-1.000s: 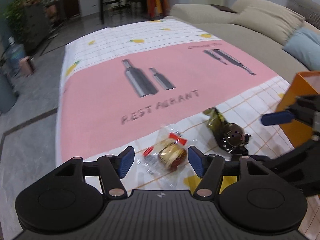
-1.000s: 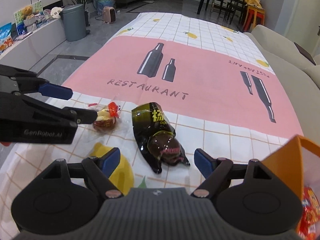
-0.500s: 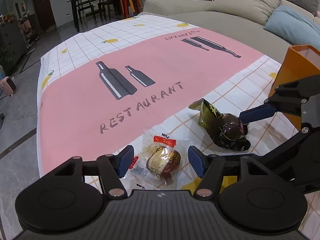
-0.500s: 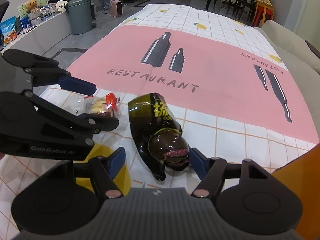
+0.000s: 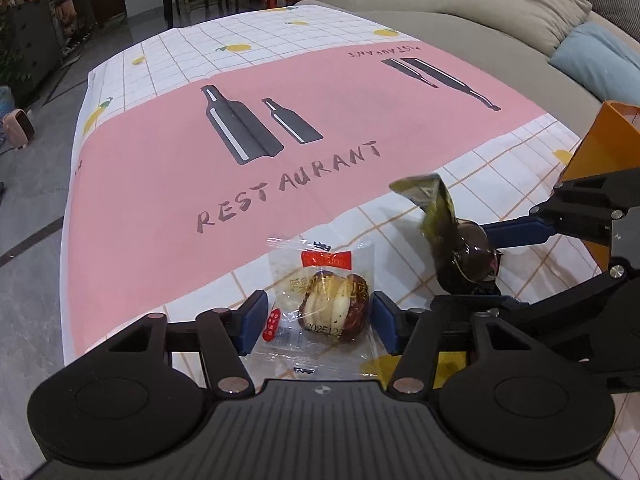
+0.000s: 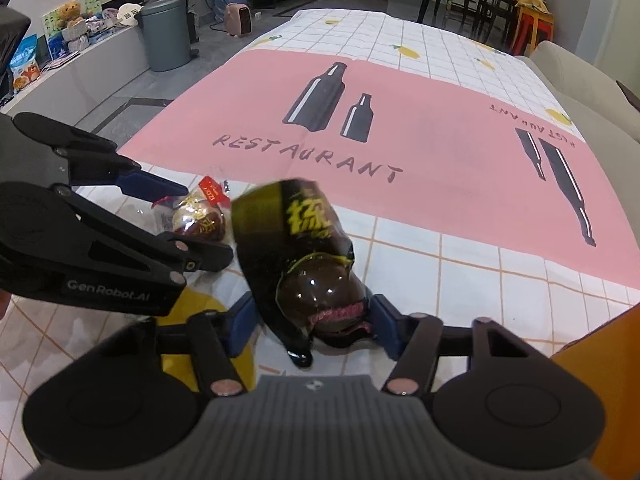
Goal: Organize snacks
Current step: 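Grasp the wrapped bun snack with the left tool while the right tool grasps the dark bag, then lift both snacks and carry them over the orange box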
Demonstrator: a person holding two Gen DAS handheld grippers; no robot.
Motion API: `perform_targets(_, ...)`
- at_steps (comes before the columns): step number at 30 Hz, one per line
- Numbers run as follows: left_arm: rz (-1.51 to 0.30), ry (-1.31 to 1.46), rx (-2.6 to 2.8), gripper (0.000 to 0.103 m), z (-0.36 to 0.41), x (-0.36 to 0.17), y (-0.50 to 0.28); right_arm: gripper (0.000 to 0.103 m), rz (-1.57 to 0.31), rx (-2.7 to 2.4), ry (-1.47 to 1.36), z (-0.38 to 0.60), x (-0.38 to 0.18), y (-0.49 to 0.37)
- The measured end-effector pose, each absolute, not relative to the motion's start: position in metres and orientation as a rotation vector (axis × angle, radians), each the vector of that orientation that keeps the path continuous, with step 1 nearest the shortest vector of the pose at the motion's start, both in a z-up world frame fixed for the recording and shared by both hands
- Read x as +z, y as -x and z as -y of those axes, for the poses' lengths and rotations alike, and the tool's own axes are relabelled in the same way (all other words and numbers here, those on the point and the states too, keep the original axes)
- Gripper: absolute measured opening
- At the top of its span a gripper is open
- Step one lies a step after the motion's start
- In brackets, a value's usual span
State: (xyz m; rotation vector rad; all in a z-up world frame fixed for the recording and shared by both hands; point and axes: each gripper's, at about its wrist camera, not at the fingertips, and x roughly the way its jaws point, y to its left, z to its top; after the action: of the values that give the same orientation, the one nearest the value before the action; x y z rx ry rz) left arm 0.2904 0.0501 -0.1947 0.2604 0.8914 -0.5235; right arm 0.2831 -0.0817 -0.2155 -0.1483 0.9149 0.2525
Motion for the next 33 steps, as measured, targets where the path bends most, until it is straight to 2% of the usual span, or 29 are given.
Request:
perform_targets(10, -0.895, -0.258, -0.435, 0.05, -0.044, -0.187, -0.274, 0.038, -0.935, 0.229, 0.156, 0.081, -0.209, -0.276)
perform_targets(21, -0.905, -0.168, -0.364, 0.047, -0.052, -0.154, -0.226, 0.037, -0.954, 0.209, 0.053, 0.082, -0.191, -0.233)
perform_targets(33, -0.882, -0.143, -0.307, 0.047, -0.037, -0.094, -0.132, 0.037, -0.897, 0.171, -0.015, 0.1, -0.129, -0.143)
